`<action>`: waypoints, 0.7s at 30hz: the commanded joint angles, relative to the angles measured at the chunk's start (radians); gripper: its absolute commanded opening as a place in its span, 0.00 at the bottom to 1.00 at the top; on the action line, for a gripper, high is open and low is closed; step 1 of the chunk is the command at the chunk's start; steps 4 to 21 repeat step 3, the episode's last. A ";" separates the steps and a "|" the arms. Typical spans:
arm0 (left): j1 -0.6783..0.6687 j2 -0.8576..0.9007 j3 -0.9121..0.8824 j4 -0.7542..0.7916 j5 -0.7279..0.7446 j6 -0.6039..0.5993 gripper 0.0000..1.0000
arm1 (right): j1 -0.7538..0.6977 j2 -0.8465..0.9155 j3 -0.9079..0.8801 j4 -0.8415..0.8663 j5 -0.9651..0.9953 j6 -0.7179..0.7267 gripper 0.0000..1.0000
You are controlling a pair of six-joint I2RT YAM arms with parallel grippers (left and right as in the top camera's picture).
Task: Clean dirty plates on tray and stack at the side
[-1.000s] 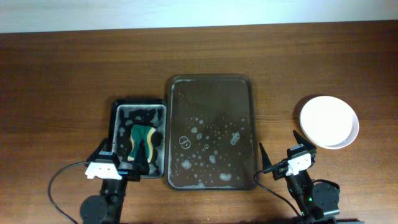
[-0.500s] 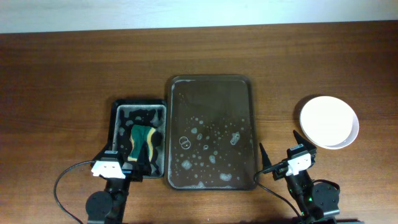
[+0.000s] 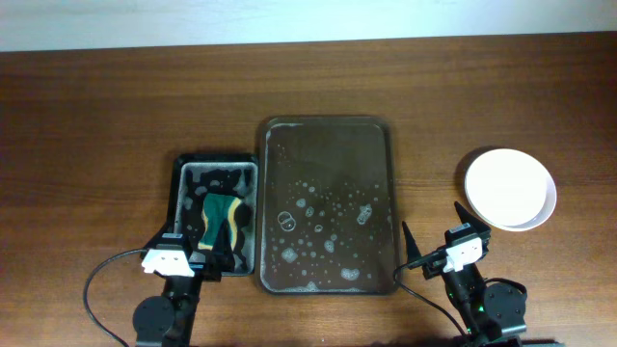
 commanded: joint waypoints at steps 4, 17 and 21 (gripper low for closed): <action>0.006 -0.007 -0.003 -0.006 0.000 0.016 1.00 | 0.005 -0.006 -0.007 -0.004 0.009 0.004 0.99; 0.006 -0.007 -0.003 -0.006 0.000 0.016 1.00 | 0.005 -0.006 -0.007 -0.004 0.009 0.004 0.99; 0.006 -0.007 -0.003 -0.006 0.000 0.016 1.00 | 0.005 -0.006 -0.007 -0.004 0.009 0.004 0.99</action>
